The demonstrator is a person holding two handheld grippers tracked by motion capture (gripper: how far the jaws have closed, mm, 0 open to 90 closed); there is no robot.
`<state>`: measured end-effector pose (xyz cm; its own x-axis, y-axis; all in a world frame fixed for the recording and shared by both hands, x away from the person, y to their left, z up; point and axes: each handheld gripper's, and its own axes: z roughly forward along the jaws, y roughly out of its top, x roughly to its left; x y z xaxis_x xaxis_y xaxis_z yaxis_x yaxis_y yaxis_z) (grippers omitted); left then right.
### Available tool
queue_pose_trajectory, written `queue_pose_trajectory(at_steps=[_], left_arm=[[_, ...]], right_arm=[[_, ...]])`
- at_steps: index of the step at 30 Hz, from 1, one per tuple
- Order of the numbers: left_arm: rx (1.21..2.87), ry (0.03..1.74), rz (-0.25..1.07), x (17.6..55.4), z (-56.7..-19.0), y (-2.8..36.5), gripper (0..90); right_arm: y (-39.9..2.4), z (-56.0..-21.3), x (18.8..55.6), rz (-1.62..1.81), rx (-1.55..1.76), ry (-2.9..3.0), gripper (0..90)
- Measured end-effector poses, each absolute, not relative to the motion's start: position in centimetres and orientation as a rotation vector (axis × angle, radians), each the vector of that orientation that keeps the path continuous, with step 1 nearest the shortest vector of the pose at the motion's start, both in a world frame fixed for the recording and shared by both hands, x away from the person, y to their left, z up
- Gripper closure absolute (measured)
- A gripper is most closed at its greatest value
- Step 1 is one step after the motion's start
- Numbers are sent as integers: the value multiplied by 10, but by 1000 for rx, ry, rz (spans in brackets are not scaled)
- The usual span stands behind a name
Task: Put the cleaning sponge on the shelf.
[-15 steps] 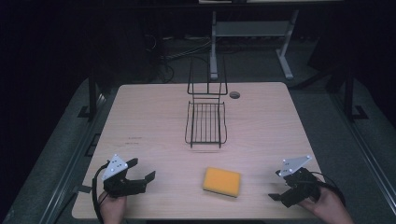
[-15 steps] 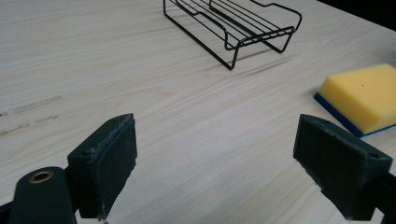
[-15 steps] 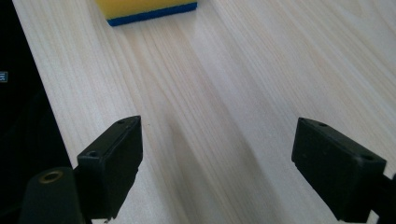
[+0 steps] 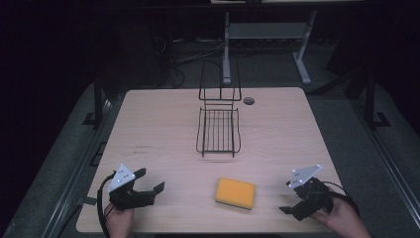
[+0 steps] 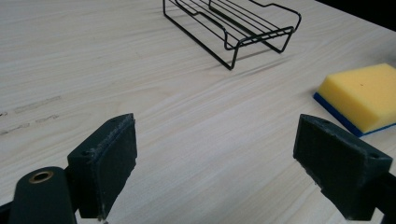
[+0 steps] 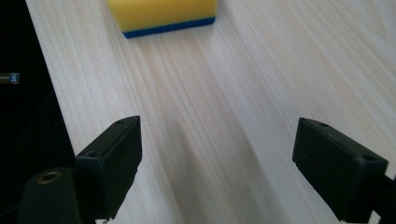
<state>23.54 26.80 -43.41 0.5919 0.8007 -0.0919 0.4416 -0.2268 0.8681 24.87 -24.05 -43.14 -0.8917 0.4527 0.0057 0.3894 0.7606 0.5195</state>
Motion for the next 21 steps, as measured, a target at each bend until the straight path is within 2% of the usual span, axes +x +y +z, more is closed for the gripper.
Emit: queue_pose_trajectory(at_steps=[21], left_arm=[[1857,995,486,233,-433,268,128]], right_arm=[[-213,-416,253,796,574,2865,152]])
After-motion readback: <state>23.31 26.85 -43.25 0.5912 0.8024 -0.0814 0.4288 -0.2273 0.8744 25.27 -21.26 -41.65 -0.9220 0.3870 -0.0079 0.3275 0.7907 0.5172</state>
